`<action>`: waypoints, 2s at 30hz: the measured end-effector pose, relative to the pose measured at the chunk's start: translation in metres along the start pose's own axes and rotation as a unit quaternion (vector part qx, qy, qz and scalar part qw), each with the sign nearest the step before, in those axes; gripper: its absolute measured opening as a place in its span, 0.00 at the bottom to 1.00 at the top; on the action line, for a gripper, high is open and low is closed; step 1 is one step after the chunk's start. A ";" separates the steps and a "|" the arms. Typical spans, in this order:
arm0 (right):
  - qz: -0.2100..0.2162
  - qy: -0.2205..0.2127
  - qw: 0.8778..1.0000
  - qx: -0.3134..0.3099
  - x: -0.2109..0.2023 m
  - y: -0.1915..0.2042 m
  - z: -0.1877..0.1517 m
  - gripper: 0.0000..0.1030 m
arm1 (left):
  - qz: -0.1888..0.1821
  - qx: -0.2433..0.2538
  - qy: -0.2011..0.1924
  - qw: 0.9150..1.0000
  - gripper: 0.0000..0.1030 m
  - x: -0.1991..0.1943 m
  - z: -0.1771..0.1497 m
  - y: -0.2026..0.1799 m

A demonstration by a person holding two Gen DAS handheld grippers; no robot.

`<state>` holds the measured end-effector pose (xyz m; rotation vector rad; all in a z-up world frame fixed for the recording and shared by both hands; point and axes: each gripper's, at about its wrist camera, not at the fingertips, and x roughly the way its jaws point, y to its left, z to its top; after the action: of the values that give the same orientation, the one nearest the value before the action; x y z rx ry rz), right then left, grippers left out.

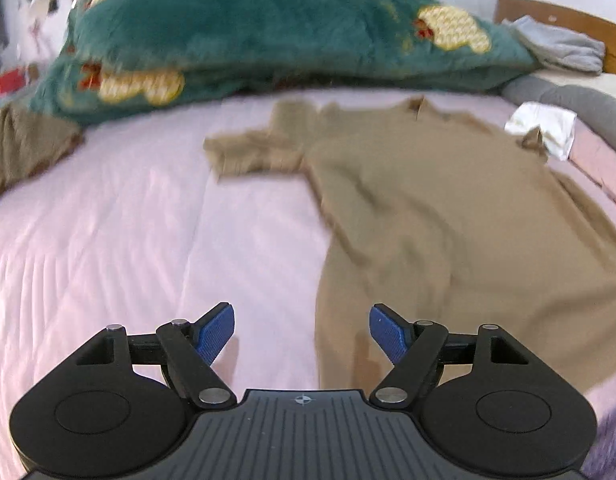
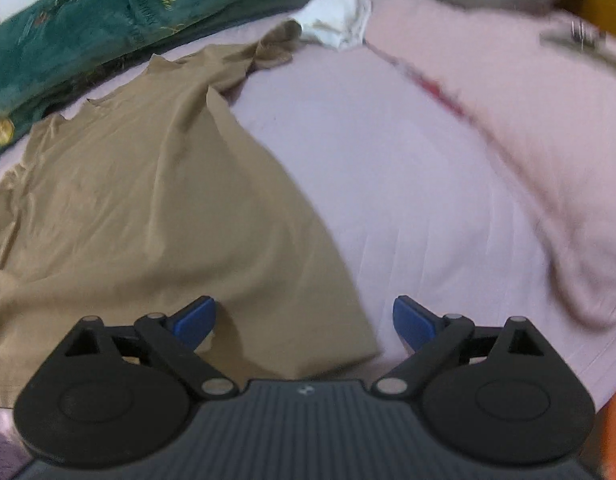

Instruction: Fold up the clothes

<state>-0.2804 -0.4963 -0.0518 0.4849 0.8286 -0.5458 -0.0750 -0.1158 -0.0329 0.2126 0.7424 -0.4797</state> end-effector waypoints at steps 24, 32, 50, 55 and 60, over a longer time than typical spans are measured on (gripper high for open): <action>-0.008 -0.009 0.993 -0.119 0.016 0.022 0.004 1.00 | -0.025 0.067 0.013 0.997 0.65 0.009 -0.059 -0.052; 0.017 0.013 0.995 -0.100 0.002 0.017 0.015 0.06 | -0.072 0.042 0.001 0.997 0.13 0.008 -0.055 -0.045; 0.059 0.044 0.995 -0.066 -0.053 0.068 0.008 0.04 | -0.119 0.028 -0.045 0.991 0.05 -0.045 -0.029 0.026; 0.050 0.079 0.991 -0.101 -0.064 0.075 -0.003 0.04 | -0.122 0.016 -0.008 0.992 0.03 -0.062 -0.045 0.065; 0.009 0.145 0.981 -0.128 -0.039 0.070 -0.022 0.04 | -0.119 0.063 0.048 0.990 0.04 -0.049 -0.080 0.063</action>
<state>-0.2703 -0.4194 -0.0207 0.3367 1.1552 -0.3482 -0.1232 -0.0164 -0.0553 0.2679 0.8365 -0.7477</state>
